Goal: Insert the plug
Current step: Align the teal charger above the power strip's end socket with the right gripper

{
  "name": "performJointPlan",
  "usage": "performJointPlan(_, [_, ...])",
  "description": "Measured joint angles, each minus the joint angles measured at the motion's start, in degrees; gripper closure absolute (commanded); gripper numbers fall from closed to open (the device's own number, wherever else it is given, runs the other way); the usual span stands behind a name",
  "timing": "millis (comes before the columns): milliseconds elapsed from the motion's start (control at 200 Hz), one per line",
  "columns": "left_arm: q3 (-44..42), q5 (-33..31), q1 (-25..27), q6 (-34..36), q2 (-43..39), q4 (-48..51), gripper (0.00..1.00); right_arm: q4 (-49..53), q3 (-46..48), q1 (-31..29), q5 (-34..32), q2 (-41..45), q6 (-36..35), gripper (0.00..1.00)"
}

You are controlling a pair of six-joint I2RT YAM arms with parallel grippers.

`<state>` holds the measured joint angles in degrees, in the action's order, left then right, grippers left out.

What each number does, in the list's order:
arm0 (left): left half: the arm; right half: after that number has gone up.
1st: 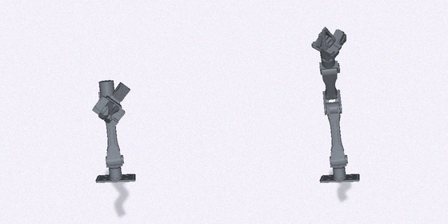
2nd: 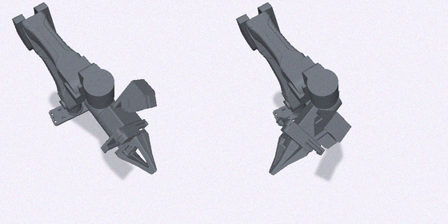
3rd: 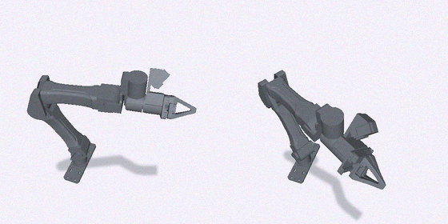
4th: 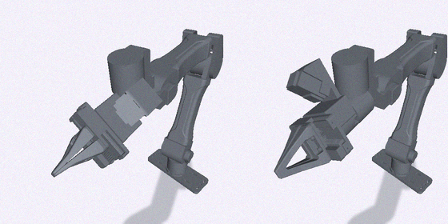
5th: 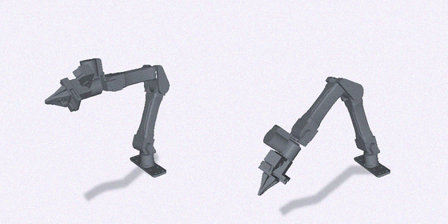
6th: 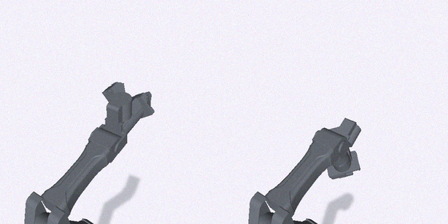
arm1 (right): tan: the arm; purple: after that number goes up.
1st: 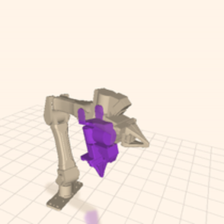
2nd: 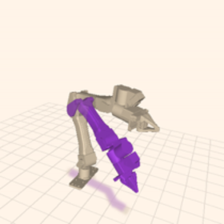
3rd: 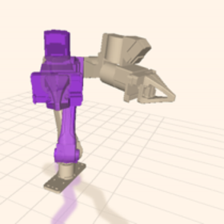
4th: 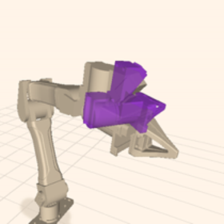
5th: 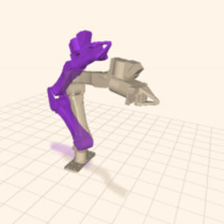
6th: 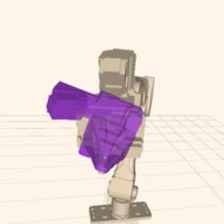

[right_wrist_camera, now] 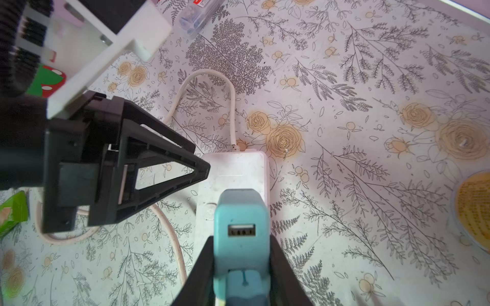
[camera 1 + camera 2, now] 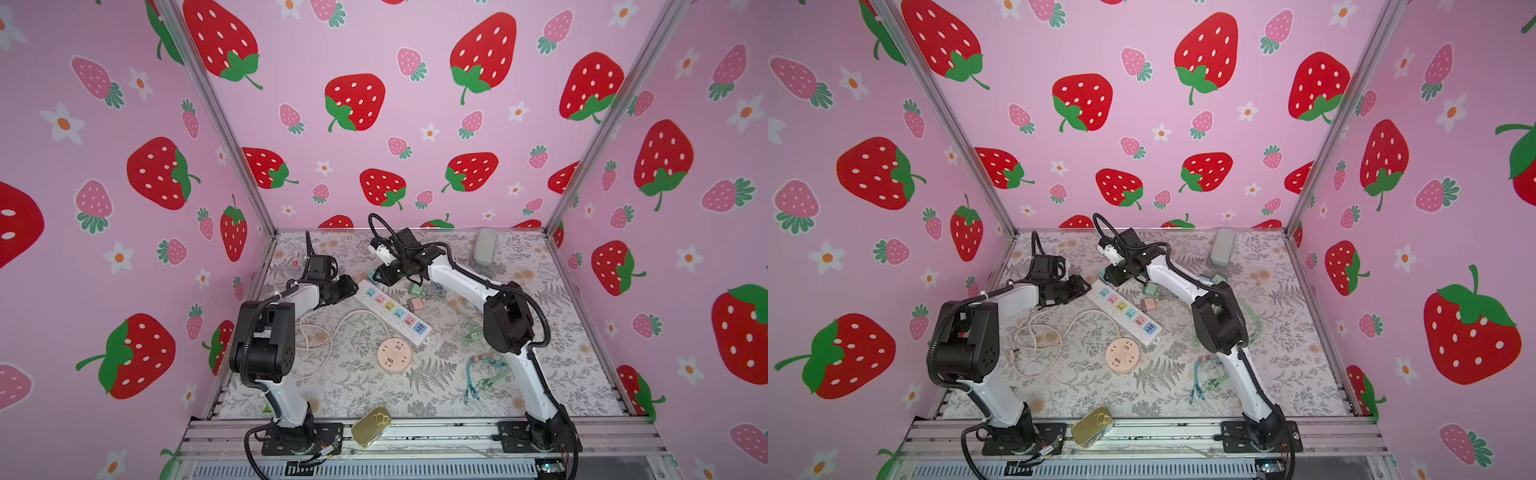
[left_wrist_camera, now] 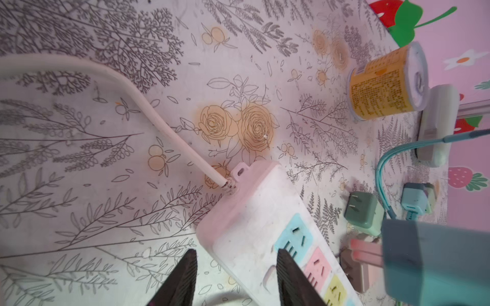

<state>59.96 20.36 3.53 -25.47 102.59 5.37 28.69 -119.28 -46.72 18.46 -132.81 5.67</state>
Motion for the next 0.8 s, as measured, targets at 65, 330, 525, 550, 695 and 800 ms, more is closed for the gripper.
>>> performJointPlan(65, [0.3,0.3,0.0,0.2,0.8,0.1,0.5,0.8,-0.5,-0.2,0.0,-0.1,-0.2,0.92])
performJointPlan(330, [1.2,1.2,0.0,0.7,2.8,0.7,0.53,3.5,-4.9,-0.9,-0.2,-3.0,-1.4,0.91])
performJointPlan(525, [1.6,1.7,0.0,1.3,3.1,0.9,0.56,6.0,-7.1,-1.2,-0.5,-5.2,-2.4,0.91])
performJointPlan(550, [1.6,1.8,-0.1,1.3,3.2,0.9,0.56,6.2,-7.1,-1.2,-0.5,-5.2,-2.4,0.91])
performJointPlan(695, [2.3,2.2,-0.2,1.5,4.5,0.9,0.57,7.1,-7.1,-1.2,-0.5,-5.2,-2.5,0.91])
performJointPlan(800, [2.5,2.7,-0.3,1.7,4.8,0.9,0.58,7.6,-7.1,-1.3,-0.5,-5.2,-2.5,0.91])
